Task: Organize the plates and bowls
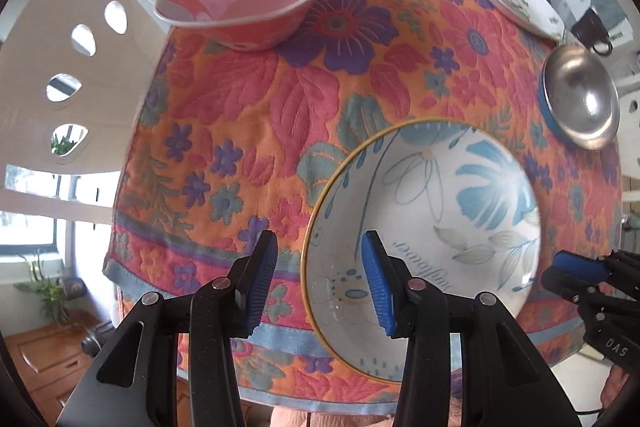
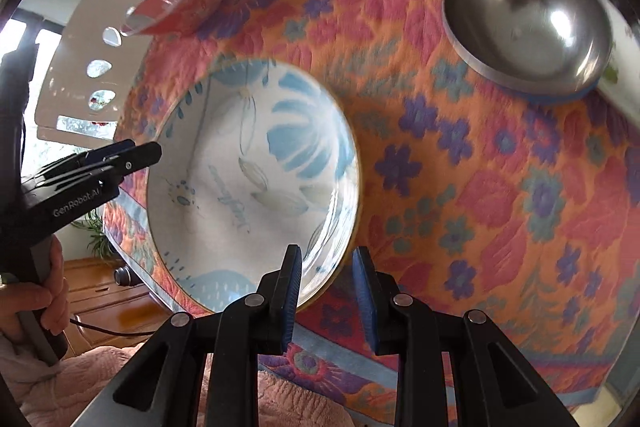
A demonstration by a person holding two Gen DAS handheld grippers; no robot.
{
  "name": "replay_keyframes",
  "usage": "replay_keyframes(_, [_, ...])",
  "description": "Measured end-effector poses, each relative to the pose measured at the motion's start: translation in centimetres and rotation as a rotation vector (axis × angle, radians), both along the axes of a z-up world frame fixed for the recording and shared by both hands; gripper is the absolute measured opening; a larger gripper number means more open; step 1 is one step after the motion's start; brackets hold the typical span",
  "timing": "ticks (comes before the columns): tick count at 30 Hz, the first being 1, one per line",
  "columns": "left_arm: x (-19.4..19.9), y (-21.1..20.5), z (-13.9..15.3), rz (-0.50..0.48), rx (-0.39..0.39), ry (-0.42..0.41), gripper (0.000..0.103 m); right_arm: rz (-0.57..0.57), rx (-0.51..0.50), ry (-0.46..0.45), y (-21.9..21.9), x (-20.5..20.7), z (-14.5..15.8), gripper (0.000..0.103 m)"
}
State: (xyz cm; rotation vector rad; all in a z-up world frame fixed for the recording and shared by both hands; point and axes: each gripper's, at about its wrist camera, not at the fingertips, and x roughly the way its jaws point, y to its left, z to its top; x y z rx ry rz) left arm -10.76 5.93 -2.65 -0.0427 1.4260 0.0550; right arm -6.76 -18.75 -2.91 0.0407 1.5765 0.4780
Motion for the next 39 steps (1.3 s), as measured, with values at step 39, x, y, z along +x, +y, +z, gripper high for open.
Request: replay_keyframes(39, [26.9,-10.2,4.6,0.126,-0.197,-0.119,0.055,-0.302,0.115,-0.281,-15.9,31.3,7.7,0.048])
